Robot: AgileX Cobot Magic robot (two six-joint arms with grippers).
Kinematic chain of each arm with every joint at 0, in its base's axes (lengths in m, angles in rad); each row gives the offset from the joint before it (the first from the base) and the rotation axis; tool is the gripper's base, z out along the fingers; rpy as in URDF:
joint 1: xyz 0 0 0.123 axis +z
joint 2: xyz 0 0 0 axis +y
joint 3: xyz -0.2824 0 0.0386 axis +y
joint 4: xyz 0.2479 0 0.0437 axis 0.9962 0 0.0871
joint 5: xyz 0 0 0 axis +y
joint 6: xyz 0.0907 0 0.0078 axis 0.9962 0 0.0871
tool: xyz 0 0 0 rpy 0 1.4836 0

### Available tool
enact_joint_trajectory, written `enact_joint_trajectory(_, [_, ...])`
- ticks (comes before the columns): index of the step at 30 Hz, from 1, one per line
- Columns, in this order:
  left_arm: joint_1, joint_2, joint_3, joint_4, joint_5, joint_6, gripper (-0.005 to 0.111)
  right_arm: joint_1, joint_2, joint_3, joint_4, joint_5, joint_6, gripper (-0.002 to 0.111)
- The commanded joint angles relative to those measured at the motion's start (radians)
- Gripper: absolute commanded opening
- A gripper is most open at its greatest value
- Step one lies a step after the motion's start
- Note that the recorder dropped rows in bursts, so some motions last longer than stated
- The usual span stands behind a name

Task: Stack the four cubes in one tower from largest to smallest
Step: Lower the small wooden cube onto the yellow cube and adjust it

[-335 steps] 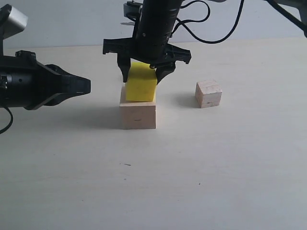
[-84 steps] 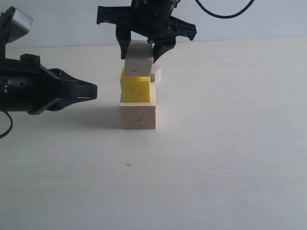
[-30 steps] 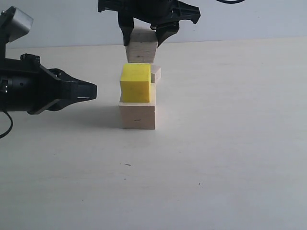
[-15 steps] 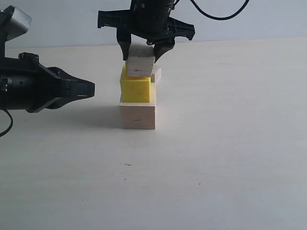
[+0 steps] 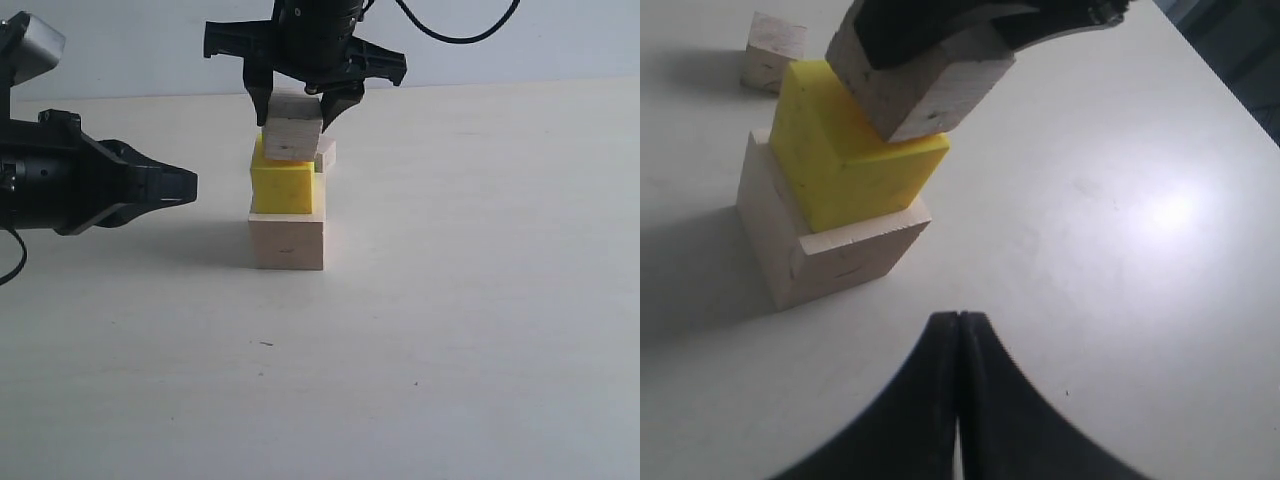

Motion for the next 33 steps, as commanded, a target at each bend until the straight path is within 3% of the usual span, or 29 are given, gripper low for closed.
enact_joint_trajectory(1, [-0.007, -0.007, 0.003, -0.004, 0.01, 0.005, 0.0, 0.001, -0.002, 0.0, -0.006, -0.007, 0.007, 0.0])
enact_joint_trajectory(33, [-0.007, -0.007, 0.003, -0.004, 0.013, 0.005, 0.0, 0.001, 0.012, 0.0, 0.001, -0.013, -0.011, 0.0])
